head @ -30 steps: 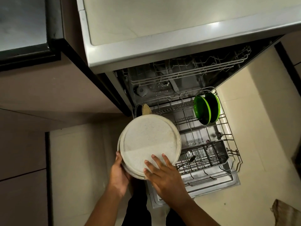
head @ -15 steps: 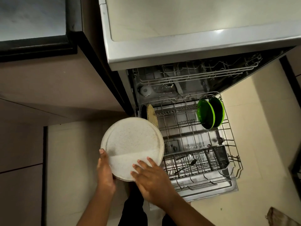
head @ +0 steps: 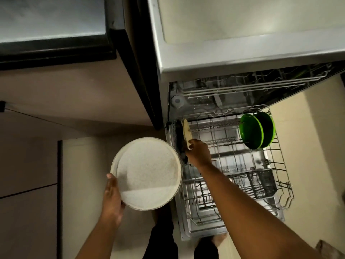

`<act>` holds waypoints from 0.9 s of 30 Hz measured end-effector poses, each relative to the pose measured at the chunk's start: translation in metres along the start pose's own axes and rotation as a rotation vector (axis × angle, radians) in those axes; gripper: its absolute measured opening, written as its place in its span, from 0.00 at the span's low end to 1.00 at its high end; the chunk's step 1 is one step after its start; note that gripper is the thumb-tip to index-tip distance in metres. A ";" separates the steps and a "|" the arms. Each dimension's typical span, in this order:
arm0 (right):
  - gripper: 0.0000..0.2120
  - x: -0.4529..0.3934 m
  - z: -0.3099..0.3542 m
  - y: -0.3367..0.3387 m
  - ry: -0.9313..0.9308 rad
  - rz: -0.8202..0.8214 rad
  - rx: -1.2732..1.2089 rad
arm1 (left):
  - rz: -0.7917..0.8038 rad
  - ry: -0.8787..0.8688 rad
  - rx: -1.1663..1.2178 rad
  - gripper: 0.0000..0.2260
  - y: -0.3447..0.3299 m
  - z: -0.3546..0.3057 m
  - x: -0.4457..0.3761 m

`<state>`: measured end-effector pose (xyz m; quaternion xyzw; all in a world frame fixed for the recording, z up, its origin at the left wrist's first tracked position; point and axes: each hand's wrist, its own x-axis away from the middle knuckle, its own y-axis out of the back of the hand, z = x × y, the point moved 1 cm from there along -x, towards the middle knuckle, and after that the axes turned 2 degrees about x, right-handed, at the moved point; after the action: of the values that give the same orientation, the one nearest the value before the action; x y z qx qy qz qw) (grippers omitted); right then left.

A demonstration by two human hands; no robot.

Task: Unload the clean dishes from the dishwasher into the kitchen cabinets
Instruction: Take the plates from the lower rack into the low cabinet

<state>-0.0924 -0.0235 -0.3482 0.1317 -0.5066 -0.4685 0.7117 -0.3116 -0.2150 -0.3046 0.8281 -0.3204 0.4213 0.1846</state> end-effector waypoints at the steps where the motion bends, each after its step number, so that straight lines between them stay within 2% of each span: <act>1: 0.22 -0.002 0.002 -0.005 -0.009 0.011 0.007 | 0.007 0.002 -0.005 0.31 0.001 -0.002 -0.001; 10: 0.06 -0.009 0.000 -0.026 -0.052 -0.155 -0.057 | 0.021 0.043 -0.041 0.32 0.001 -0.016 -0.014; 14: 0.17 0.003 -0.004 -0.014 -0.058 -0.277 -0.157 | 0.030 0.052 -0.059 0.30 -0.007 -0.016 -0.012; 17: 0.08 0.017 -0.013 -0.003 -0.010 -0.349 -0.134 | 0.008 0.066 -0.063 0.30 -0.014 -0.013 -0.009; 19: 0.02 0.033 -0.020 0.006 0.023 -0.354 -0.205 | 0.013 0.077 -0.079 0.31 -0.022 -0.012 -0.004; 22: 0.11 0.057 -0.038 0.021 0.056 -0.341 -0.295 | 0.021 0.076 -0.092 0.29 -0.038 -0.008 0.005; 25: 0.15 0.081 -0.056 0.039 0.071 -0.358 -0.412 | 0.008 0.074 -0.100 0.26 -0.057 -0.001 0.019; 27: 0.18 0.098 -0.059 0.051 0.139 -0.392 -0.417 | 0.026 0.069 -0.107 0.31 -0.065 0.004 0.025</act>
<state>-0.0107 -0.0919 -0.2828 0.1098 -0.3139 -0.6811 0.6523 -0.2536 -0.1792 -0.2888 0.7979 -0.3466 0.4340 0.2343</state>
